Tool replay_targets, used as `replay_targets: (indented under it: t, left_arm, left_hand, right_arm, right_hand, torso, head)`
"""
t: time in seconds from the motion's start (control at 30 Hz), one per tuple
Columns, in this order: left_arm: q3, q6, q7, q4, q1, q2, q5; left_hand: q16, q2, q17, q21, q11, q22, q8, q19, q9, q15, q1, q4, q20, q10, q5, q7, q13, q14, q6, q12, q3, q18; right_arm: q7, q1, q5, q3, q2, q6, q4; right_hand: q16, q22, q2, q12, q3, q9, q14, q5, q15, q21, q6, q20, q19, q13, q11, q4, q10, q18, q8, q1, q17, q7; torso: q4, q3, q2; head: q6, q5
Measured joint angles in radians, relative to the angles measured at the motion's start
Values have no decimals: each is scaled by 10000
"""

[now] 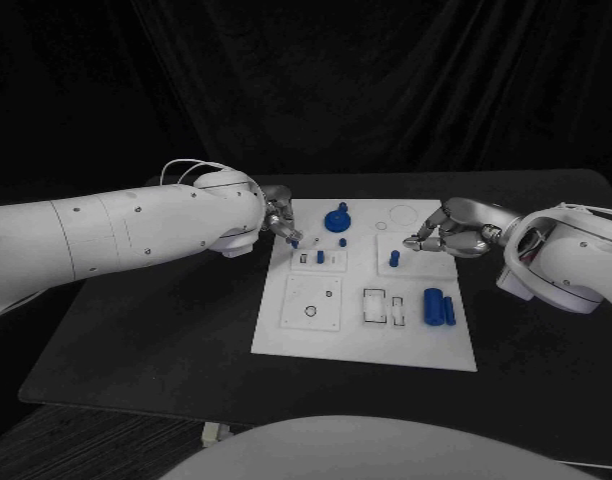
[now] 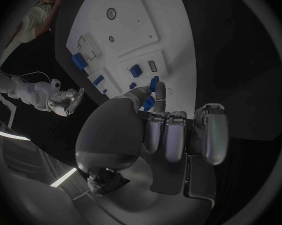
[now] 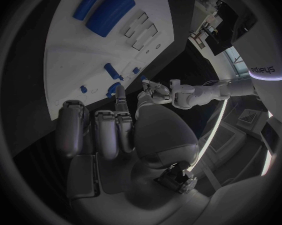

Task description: Assemble the parts on the task board

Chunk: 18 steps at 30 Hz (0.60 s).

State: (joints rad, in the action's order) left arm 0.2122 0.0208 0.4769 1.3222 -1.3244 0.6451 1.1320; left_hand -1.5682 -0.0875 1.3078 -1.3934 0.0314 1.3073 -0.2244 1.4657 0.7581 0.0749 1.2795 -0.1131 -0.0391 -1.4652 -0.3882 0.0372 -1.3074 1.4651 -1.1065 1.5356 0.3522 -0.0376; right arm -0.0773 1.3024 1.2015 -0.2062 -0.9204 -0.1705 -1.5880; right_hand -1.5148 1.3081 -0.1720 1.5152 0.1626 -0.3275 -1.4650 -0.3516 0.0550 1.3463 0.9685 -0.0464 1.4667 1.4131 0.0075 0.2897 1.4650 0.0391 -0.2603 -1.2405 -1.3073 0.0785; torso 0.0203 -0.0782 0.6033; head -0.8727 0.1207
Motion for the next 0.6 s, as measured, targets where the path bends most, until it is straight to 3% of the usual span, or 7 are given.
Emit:
replay_targets:
  t: [0.6]
  left_arm:
    - [4,526,277,94,87,-3,79]
  left_hand:
    - [0,-41,-1,40,0,0,1,0,17,0,-143,-53,0,1,2,-53,0,0,-11,-39,57,0]
  right_arm:
    - [-8,-73,0,0,12,-9,7]
  right_hand:
    - [0,-2,10,-38,28,0,0,0,-2,0,0,0,0,-60,1,-28,-1,1,0,10,0,0]
  torso:
    - [0,-2,3]
  head:
    - [0,18]
